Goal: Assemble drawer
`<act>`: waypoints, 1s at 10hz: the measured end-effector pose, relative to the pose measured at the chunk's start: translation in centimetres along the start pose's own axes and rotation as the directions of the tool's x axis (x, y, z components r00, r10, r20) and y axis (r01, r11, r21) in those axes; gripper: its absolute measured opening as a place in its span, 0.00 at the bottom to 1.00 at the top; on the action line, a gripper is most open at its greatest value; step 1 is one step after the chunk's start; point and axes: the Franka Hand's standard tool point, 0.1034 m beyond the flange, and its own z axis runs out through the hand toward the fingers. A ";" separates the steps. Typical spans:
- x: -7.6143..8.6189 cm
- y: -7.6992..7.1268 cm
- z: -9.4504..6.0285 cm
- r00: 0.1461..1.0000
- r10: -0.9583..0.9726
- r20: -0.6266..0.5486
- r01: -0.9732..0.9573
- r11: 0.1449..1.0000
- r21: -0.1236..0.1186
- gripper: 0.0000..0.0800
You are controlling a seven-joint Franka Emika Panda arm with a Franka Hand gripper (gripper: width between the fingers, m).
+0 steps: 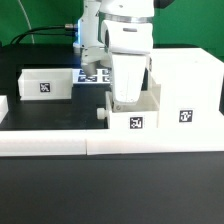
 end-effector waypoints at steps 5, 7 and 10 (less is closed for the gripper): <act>0.3 0.0 0.0 1.000 -0.007 -0.001 0.007 1.000 -0.002 0.05; 0.5 0.1 0.0 1.000 -0.009 -0.001 0.009 1.000 -0.005 0.05; 0.6 0.1 0.0 1.000 0.002 -0.001 -0.002 1.000 -0.005 0.05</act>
Offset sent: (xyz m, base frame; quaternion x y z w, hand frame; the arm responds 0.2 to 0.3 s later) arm 0.0001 0.0136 -0.0012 -0.0202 -0.0015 -0.0334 0.9992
